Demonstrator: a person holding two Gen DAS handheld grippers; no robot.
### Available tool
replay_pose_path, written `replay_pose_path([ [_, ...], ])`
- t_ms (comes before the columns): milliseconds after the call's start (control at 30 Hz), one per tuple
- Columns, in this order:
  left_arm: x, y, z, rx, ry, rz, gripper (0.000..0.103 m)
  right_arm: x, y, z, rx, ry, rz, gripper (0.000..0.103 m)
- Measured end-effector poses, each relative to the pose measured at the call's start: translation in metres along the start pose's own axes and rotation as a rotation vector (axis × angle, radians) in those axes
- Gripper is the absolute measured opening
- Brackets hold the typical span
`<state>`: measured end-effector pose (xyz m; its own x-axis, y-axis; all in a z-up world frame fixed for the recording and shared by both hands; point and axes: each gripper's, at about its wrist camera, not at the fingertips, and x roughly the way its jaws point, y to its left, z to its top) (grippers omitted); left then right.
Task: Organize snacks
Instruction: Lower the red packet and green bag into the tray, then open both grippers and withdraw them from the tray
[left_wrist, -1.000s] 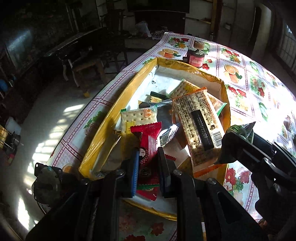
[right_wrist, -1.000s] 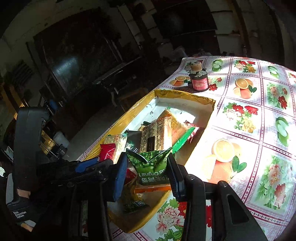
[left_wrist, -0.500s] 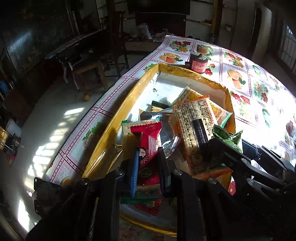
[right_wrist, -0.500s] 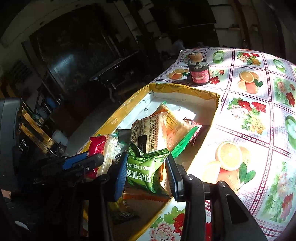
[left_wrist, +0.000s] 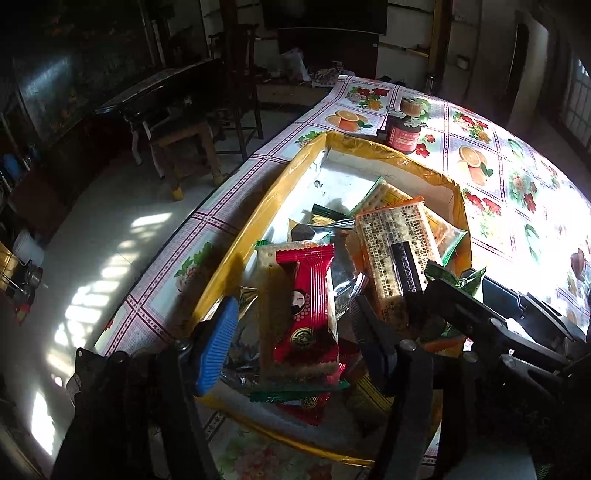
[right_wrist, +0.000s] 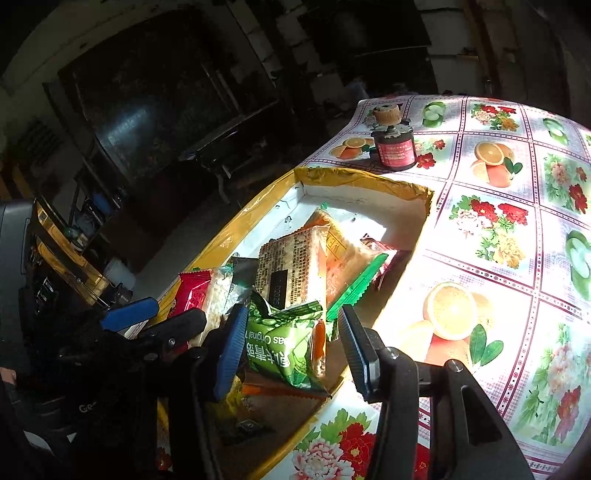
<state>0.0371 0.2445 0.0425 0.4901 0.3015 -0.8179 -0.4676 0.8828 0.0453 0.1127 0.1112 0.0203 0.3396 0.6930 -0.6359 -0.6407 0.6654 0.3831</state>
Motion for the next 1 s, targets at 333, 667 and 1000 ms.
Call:
replay_pose_path([
  [333, -0.015, 0.001, -0.007, 0.004, -0.017, -0.022, 0.075, -0.020, -0.010, -0.001, 0.012, -0.044, -0.020, 0.056],
  [667, -0.036, -0.028, -0.012, 0.060, -0.049, -0.052, 0.079, -0.071, -0.074, -0.019, 0.142, -0.120, -0.134, 0.057],
  [1000, -0.045, -0.087, -0.015, 0.142, -0.046, -0.124, 0.083, -0.173, -0.197, -0.056, 0.396, -0.260, -0.401, 0.057],
])
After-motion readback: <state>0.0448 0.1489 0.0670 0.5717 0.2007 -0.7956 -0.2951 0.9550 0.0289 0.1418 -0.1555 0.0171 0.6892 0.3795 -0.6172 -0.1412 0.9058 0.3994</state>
